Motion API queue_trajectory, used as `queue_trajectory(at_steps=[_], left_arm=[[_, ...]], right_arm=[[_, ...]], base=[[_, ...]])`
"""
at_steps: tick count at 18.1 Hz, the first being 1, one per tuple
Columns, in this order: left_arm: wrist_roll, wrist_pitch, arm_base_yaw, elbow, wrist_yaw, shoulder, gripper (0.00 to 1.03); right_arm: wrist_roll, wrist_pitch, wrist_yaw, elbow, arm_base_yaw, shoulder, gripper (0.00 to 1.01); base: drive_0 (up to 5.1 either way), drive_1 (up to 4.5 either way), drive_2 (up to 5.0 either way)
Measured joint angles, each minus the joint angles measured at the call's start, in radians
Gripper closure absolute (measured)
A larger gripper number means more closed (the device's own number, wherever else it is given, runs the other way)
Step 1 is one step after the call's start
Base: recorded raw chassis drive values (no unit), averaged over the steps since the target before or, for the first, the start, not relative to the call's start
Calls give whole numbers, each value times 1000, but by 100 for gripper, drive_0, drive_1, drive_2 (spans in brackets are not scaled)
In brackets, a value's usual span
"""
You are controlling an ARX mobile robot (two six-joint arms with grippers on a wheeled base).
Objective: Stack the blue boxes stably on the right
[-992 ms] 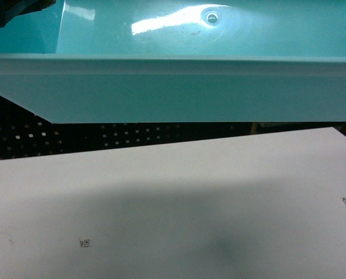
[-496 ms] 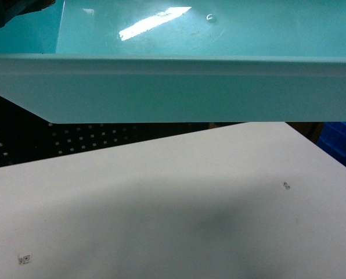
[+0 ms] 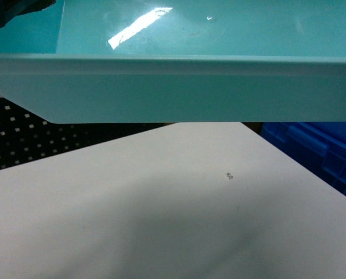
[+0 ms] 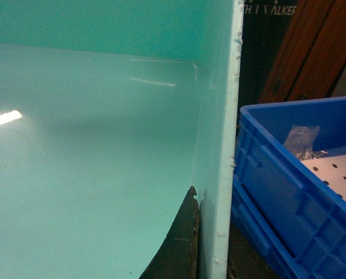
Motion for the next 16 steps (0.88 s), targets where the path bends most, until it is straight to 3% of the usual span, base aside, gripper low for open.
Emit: queue_trajectory(at_steps=[16], left_arm=[[0, 0, 0, 0, 0, 0, 53]], right_arm=[[0, 0, 0, 0, 0, 0, 99]], base=[[-157, -157, -157]])
